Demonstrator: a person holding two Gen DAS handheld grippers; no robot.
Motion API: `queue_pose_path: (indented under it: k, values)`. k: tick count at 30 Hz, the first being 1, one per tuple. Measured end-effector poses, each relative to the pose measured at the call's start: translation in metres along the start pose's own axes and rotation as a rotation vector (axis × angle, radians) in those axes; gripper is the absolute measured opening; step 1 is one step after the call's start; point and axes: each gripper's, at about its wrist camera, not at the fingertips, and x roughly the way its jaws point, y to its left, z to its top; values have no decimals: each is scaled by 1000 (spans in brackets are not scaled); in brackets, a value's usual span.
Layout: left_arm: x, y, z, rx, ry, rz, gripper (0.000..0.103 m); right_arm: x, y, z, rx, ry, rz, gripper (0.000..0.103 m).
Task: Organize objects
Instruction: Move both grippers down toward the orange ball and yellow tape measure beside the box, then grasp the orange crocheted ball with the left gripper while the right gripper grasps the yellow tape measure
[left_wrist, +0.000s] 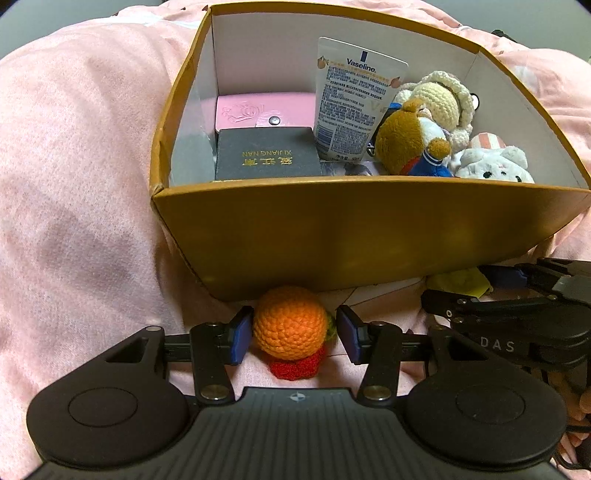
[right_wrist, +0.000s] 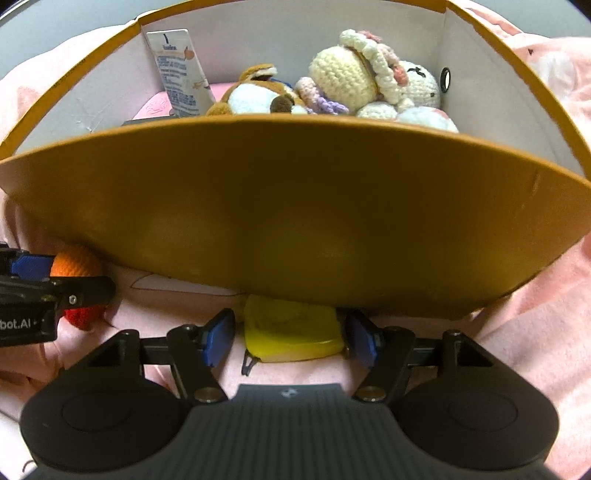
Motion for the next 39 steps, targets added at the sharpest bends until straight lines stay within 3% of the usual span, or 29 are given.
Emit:
queue_pose_path:
  k: [4,7,22,29,39]
  values:
    - [-1,1,-1,2,-2,-2,56,0,0,0,2,2,-8,58]
    - [-1,-1,-2,16,-2,0,54,-2,1,-1,1,8,-7,57]
    - [-16,-12,-12,87,-3,-3,47,-20,29,-21,-80,81,87,57]
    - [-24,-9,-21,94,-5,-13,47,-23,24,-19,-46,69,116,63]
    - [-12,-4,-25,69,25,-46,49,-17,18,-21,21,71,158,62]
